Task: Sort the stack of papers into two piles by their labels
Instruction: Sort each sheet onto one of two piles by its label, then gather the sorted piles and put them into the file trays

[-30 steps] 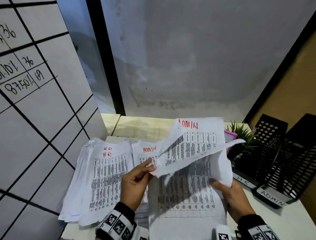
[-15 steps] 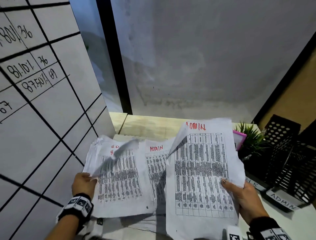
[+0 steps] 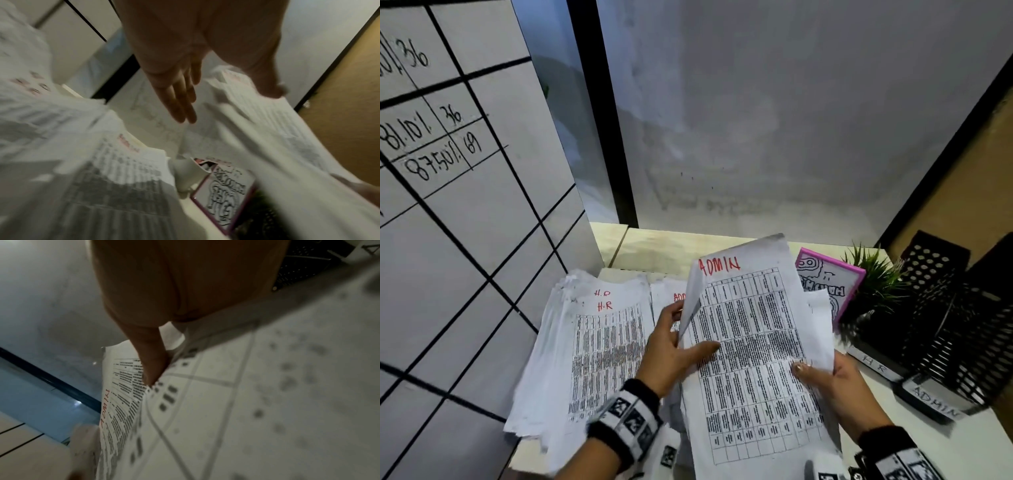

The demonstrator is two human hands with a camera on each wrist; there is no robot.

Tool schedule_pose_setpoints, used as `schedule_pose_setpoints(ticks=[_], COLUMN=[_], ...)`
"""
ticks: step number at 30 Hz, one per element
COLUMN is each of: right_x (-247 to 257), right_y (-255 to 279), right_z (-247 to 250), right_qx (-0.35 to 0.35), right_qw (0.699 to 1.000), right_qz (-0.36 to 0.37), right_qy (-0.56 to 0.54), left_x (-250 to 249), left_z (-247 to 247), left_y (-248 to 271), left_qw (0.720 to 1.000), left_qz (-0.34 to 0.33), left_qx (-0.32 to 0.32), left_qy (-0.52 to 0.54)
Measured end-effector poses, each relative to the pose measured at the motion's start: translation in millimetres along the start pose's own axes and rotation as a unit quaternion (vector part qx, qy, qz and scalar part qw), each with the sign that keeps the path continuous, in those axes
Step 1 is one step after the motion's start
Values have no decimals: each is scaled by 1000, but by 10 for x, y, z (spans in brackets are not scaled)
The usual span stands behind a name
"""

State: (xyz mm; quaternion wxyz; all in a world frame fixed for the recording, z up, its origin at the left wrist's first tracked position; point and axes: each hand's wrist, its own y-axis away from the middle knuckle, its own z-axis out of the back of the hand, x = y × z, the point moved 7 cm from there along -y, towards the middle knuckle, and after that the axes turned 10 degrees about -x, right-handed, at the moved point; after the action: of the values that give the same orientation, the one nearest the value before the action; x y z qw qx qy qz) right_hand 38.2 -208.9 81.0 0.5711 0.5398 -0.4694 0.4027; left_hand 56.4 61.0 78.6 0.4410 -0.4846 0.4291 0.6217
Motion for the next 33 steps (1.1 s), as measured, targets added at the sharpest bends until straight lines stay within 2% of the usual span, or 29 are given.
schedule_pose_setpoints(ticks=[2,3,5,8,10,11,13,15,18,21,23,27,30,33], right_x=[9,15,-27,-66,-84,-79,-34,20,132,270,342,367,153,106], right_y=[4,4,-10,-13,-29,-31,-21,-46,-106,-143,-119,-80,-235,-274], right_z=[16,31,72,79,88,94,68,66,108,154,132,96,126,9], right_qx=[-6,-11,-19,-20,-13,-10,14,27,-23,-69,-65,-60,-17,25], right_qw=[1000,1000,1000,1000,999,999,1000,997,990,991,993,995,997,999], right_qz=[-7,-6,-9,-10,-12,-11,-19,-35,-28,30,45,49,36,17], right_qy=[11,11,16,15,27,29,4,-61,-133,-109,-92,-62,-64,-9], left_x=[-95,-95,17,271,320,289,175,61,-54,-110,-108,-92,2,57], left_z=[-16,-17,-12,-58,-81,-77,-2,46,79,86,100,139,155,82], left_y=[-13,-25,-80,-157,-200,-226,-235,-211,-166,-110,-87,-57,-63,-63], left_qw=[994,988,977,963,949,943,943,957,980,988,989,988,986,985], left_qz=[-11,5,74,189,215,203,159,119,54,10,-10,-19,22,55], left_qx=[-98,-129,-151,-89,-36,-13,-6,-5,5,20,24,25,35,37], left_qy=[53,89,135,171,228,261,293,265,190,153,144,148,161,160])
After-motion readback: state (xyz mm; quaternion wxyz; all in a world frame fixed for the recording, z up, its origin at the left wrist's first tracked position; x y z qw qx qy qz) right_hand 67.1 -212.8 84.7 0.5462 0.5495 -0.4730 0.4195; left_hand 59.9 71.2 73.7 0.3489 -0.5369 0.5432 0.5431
